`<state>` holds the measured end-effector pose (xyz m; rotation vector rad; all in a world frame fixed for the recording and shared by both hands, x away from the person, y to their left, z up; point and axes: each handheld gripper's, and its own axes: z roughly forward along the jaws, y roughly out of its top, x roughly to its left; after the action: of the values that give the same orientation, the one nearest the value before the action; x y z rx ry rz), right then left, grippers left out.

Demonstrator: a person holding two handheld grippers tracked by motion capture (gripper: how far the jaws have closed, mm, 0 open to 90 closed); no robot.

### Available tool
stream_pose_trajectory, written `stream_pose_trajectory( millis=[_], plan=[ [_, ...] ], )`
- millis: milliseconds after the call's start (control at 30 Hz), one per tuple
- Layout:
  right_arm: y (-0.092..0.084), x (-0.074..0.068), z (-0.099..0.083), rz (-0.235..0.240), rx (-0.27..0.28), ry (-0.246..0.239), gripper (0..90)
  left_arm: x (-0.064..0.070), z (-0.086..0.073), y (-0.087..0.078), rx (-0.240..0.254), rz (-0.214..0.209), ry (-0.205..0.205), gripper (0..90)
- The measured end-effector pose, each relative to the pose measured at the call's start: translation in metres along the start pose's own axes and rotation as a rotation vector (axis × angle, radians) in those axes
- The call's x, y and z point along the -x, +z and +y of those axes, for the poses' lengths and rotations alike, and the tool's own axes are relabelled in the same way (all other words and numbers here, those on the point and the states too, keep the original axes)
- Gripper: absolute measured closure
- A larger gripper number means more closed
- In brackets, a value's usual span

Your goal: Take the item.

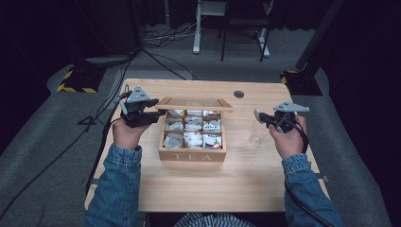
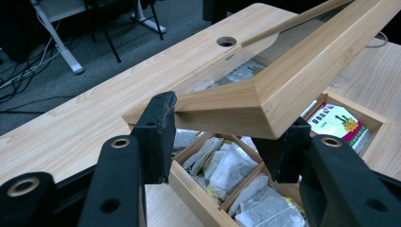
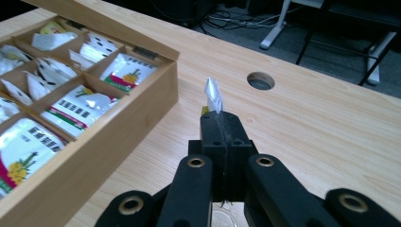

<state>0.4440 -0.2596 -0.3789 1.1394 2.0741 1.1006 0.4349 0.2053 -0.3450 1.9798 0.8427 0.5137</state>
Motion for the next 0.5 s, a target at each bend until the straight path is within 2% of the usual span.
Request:
stream_pose_trajectory(
  millis=[300, 500],
  plan=[
    [0.006, 0.011, -0.014, -0.022, -0.024, 0.034, 90.0, 0.000, 0.000, 0.000, 0.000, 0.000, 0.000, 51.2],
    [0.006, 0.011, -0.021, -0.020, -0.024, 0.047, 90.0, 0.000, 0.000, 0.000, 0.000, 0.001, 0.000, 51.2]
  ],
)
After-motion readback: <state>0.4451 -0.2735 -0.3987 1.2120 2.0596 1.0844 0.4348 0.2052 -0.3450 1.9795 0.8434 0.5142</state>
